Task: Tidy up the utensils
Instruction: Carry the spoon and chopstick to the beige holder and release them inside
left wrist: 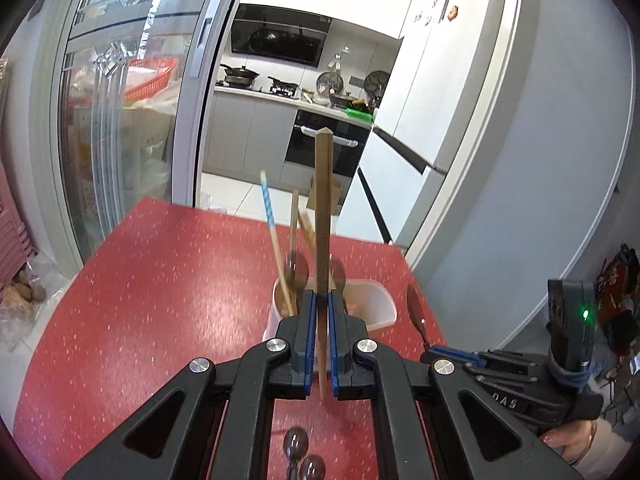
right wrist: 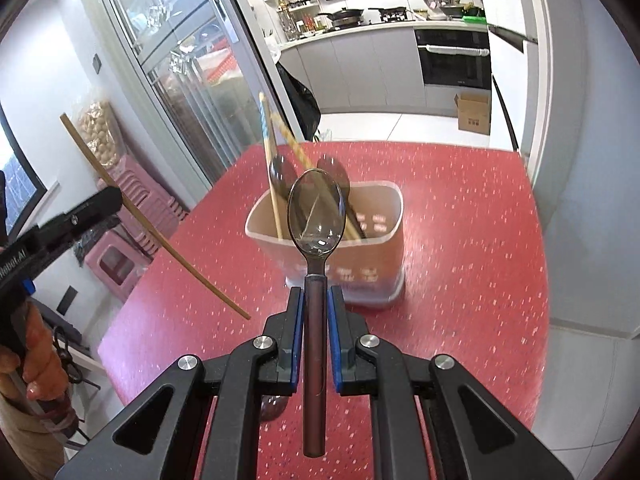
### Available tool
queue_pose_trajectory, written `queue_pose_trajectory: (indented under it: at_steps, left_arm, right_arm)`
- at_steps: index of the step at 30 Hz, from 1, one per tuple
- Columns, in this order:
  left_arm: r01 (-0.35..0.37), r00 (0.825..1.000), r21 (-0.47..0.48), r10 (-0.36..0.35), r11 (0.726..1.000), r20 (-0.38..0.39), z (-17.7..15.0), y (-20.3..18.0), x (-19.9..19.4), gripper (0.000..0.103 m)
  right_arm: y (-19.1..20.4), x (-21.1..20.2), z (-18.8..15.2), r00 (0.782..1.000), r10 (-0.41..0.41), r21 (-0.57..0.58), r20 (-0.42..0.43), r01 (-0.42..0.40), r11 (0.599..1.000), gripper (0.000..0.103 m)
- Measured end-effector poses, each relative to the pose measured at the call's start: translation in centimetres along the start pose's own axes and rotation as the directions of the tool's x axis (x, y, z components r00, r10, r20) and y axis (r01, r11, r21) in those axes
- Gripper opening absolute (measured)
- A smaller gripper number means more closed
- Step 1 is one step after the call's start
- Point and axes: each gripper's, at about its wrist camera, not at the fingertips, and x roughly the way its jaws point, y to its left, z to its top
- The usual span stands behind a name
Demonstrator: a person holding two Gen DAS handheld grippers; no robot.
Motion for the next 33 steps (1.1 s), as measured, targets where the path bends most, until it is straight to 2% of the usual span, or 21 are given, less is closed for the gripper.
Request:
queue_pose_trajectory:
  at_steps: [9, 16, 21, 25, 33]
  left_arm:
    - [-0.011, 0.999, 0.030, 0.010, 0.999, 0.054, 4.4, -0.9, 1.7, 0.034]
    - [-0.027, 0.999, 0.023, 0.026, 0.999, 0.035, 5.7, -0.8, 5.1, 0.034]
    - [-0.051, 0.999, 0.017, 0.051, 0.999, -0.006, 5.4, -0.3, 8.1, 0.034]
    - [-0.045, 0.998, 0.001, 0.045, 0.999, -0.042, 4.7, 0.0, 10.0, 0.034]
    - [-0.068, 0.994, 0.032, 0.071, 0.997, -0.086, 2.6, -0.1, 12.7, 0.034]
  right_arm:
    - [-0.6, 0.8, 4.8, 0.999, 0.004, -0.012, 0.051, -0.003, 1.000, 0.013]
    - [-0.4, 2.5, 7.7, 0.989, 0.009, -0.077, 0.147, 0.002, 0.997, 0.013]
    - [0.0, 4.5, 9.1, 0.977, 0.020, -0.114, 0.213, 0.005, 0.994, 0.013]
    - [0.2, 6.5, 9.7, 0.968, 0.025, -0.153, 0.251, 0.015, 0.988, 0.013]
    - [1.0, 10.4, 7.5, 0.957, -0.025, -0.265, 0.290, 0.105, 0.958, 0.013]
